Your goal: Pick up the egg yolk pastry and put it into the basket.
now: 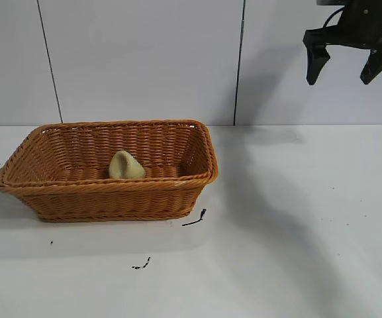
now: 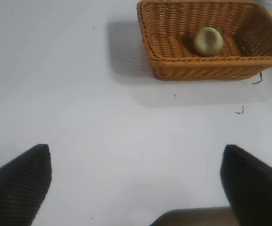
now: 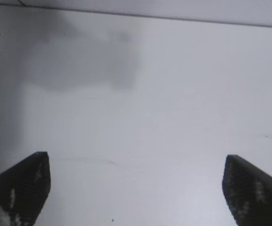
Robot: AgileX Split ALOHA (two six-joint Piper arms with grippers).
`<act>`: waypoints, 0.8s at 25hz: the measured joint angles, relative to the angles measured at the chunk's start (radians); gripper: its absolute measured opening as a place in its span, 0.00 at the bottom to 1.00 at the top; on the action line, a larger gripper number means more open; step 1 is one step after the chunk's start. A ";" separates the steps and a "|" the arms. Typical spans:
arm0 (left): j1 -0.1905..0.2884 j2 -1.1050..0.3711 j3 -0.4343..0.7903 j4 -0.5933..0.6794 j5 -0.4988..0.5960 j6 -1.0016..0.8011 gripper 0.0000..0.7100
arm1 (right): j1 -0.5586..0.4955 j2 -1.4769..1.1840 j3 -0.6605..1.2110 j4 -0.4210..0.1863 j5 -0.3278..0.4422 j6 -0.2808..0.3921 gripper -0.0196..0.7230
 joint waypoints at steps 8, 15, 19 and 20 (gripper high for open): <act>0.000 0.000 0.000 0.000 0.000 0.000 0.98 | -0.014 -0.274 0.388 -0.005 -0.002 -0.021 0.95; 0.000 0.000 0.000 0.000 0.000 0.000 0.98 | -0.014 -0.621 0.775 0.002 -0.002 -0.026 0.95; 0.000 0.000 0.000 0.000 0.000 0.000 0.98 | -0.014 -0.856 0.994 0.010 -0.002 -0.031 0.95; 0.000 0.000 0.000 0.000 0.000 0.000 0.98 | -0.014 -0.909 1.051 0.010 -0.002 -0.032 0.95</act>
